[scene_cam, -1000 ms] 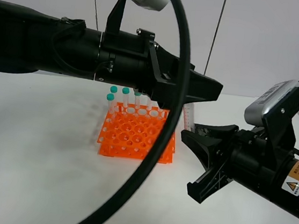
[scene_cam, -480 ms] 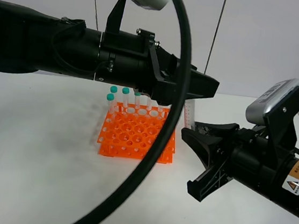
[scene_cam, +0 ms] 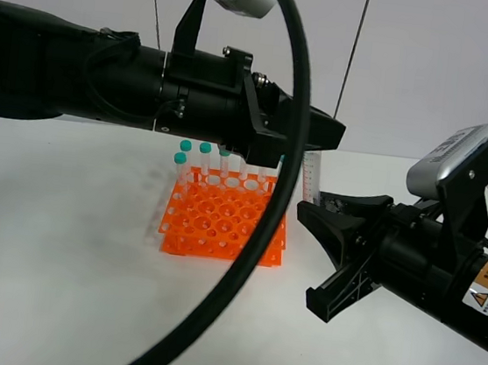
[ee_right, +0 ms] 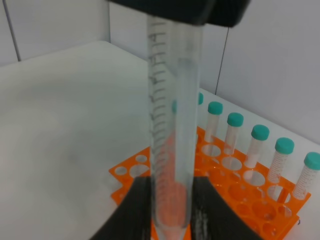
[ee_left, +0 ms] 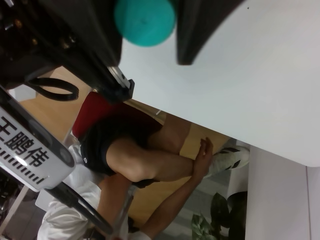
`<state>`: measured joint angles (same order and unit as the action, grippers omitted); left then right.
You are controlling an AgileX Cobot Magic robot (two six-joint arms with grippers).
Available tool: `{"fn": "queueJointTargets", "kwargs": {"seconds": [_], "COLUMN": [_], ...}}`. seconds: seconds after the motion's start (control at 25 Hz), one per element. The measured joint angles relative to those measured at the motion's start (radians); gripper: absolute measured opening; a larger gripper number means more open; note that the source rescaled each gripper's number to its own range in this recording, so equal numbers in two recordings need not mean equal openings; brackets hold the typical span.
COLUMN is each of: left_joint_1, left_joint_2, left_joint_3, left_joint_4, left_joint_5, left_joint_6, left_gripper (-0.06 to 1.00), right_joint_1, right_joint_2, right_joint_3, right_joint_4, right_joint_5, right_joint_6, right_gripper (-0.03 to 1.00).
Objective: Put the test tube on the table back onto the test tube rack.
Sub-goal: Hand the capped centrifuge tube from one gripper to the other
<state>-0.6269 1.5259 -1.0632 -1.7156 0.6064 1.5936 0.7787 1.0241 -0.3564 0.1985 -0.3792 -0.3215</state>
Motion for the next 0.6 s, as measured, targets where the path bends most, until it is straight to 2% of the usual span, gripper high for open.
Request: {"fn": "queueJointTargets", "kwargs": {"seconds": [0.48, 0.52, 0.56, 0.6], "left_joint_1": [0.0, 0.0, 0.0, 0.0], "left_joint_2": [0.0, 0.0, 0.0, 0.0], "left_joint_3": [0.0, 0.0, 0.0, 0.0], "left_joint_4": [0.0, 0.0, 0.001, 0.001], "left_joint_5": [0.0, 0.0, 0.0, 0.0], "left_joint_6": [0.006, 0.006, 0.007, 0.007], "left_gripper": [0.0, 0.0, 0.0, 0.0], "right_joint_1": [0.0, 0.0, 0.0, 0.0], "right_joint_2": [0.0, 0.0, 0.0, 0.0], "right_joint_3": [0.0, 0.0, 0.0, 0.0], "right_joint_4": [0.0, 0.0, 0.0, -0.001], "right_joint_5": [0.0, 0.0, 0.0, 0.0], "right_joint_6": [0.001, 0.001, 0.001, 0.001], "right_gripper": [0.03, 0.06, 0.16, 0.33]}}
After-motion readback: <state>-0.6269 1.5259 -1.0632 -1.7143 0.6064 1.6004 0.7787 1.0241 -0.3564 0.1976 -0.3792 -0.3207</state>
